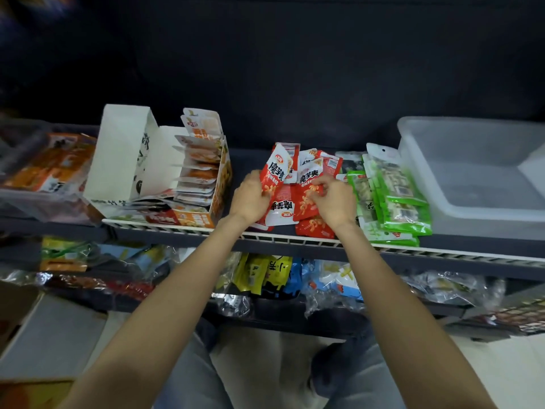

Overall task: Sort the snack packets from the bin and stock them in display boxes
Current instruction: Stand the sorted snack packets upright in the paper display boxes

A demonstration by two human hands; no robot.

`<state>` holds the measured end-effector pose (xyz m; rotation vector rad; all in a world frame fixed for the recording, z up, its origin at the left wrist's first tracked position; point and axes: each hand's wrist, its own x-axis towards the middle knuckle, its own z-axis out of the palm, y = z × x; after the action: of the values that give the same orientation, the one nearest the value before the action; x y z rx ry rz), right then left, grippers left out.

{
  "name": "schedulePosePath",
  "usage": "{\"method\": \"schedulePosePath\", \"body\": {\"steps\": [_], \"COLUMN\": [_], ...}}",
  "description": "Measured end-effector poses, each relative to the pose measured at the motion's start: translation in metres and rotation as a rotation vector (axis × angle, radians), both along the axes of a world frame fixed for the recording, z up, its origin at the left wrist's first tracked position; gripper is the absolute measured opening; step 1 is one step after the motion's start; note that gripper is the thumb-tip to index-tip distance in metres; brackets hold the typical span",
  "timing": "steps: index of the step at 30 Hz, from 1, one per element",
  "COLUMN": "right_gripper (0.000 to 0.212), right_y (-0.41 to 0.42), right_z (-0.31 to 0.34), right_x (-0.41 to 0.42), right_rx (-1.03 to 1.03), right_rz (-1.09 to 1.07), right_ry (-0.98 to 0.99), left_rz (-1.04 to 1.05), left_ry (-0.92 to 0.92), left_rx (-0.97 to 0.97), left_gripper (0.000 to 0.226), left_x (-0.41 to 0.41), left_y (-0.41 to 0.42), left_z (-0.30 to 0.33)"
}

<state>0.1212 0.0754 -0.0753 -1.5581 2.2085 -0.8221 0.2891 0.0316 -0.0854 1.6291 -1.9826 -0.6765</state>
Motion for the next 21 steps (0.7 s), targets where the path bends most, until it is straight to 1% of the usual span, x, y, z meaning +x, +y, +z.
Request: {"method": "schedulePosePath", "body": {"steps": [1,4,5,7,8,10,11,12,14,16,18,21], "right_gripper": [0.023,0.012,0.011,0.019,0.027,0.039,0.038,0.034,0.025,0.021,0.013,0.004], "right_y": [0.004,0.017,0.020,0.027,0.030,0.036,0.039,0.041,0.043,0.044,0.042,0.039], "right_z": [0.002,0.009,0.012,0.019,0.024,0.034,0.039,0.045,0.059,0.073,0.081,0.089], "right_x": [0.001,0.004,0.005,0.007,0.009,0.016,0.021,0.027,0.041,0.056,0.070,0.086], "right_rx": [-0.059,-0.221,-0.249,-0.265,-0.270,-0.266,-0.255,-0.235,-0.212,-0.215,-0.220,-0.239], "right_rz": [-0.045,-0.105,-0.117,-0.151,-0.160,-0.116,-0.063,0.003,0.134,0.200,0.235,0.251], "right_ry": [-0.031,-0.168,-0.222,-0.384,-0.535,-0.938,-1.081,-1.131,-1.115,-1.103,-1.124,-1.154], "left_rz": [-0.026,-0.111,-0.128,-0.151,-0.158,-0.147,-0.126,-0.098,-0.026,0.056,0.117,0.133], "left_ry": [0.040,0.235,0.304,0.415,0.468,0.582,0.611,0.608,0.550,0.495,0.412,0.349], "left_rx": [-0.028,-0.142,-0.179,-0.224,-0.235,-0.265,-0.303,-0.361,-0.489,-0.573,-0.599,-0.548], "left_gripper": [0.037,0.026,0.023,0.018,0.016,0.017,0.020,0.022,0.024,0.023,0.020,0.021], "left_x": [0.003,0.014,0.019,0.031,0.038,0.054,0.065,0.076,0.105,0.139,0.172,0.209], "left_y": [0.006,0.028,0.037,0.054,0.061,0.073,0.076,0.077,0.074,0.065,0.055,0.048], "left_z": [0.005,0.023,0.032,0.051,0.061,0.082,0.091,0.099,0.110,0.115,0.112,0.093]}}
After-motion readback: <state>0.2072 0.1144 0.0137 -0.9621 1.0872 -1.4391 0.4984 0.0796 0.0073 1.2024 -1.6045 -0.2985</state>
